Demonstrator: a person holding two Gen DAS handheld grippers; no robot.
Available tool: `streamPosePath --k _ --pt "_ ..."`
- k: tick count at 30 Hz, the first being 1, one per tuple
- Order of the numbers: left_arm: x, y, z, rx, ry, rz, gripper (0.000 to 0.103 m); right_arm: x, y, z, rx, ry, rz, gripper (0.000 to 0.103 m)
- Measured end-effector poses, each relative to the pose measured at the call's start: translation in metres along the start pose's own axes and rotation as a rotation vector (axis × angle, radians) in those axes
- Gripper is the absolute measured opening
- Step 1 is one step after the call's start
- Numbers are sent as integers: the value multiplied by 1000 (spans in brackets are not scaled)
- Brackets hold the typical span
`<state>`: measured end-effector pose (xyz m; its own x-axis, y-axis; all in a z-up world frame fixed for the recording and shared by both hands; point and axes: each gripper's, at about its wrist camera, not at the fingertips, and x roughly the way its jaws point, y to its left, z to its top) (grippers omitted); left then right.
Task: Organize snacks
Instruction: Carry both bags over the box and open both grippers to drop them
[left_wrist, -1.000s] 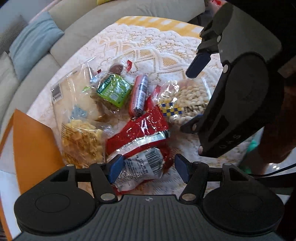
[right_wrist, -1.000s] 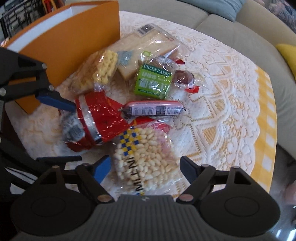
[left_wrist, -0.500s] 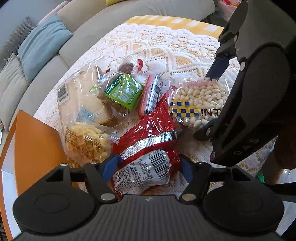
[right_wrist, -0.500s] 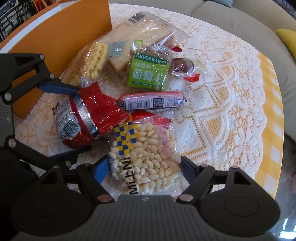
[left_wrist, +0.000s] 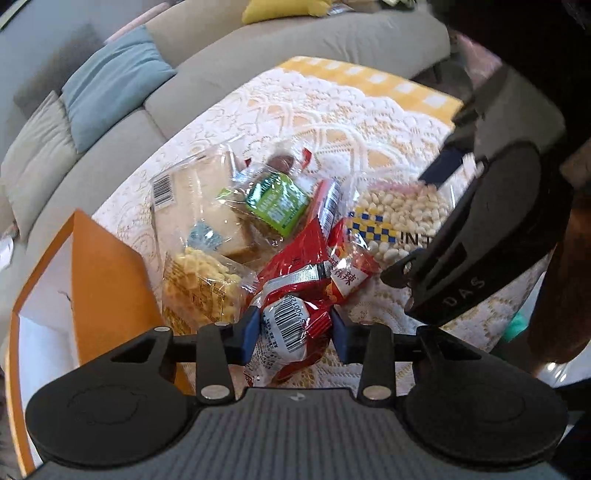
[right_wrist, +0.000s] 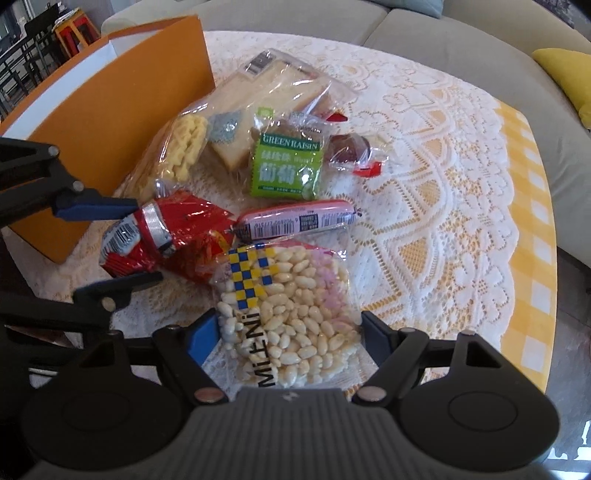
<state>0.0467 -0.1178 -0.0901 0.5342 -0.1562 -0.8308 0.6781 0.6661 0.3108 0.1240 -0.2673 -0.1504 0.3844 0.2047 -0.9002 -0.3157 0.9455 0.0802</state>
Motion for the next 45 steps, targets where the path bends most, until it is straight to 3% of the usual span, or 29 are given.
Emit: streamPosePath --k 11,20,27,35,41,45 --pt "-34 32 3 -174 -82 -90 34 -23 3 -2 94 -77 37 78" --pt "-70 60 -6 -292 -148 -138 33 -37 17 1 89 -113 24 78" --pt "-108 88 -8 -350 -179 -93 32 -70 37 15 85 -185 33 78" --pt "-140 151 -19 -499 -168 -48 32 -101 85 58 -12 -273 154 78" --pt "-144 201 -35 -580 -121 61 32 -94 134 99 -128 -263 203 78" --pt "-129 227 -48 -631 -53 79 32 -74 165 124 -172 -204 288 78"
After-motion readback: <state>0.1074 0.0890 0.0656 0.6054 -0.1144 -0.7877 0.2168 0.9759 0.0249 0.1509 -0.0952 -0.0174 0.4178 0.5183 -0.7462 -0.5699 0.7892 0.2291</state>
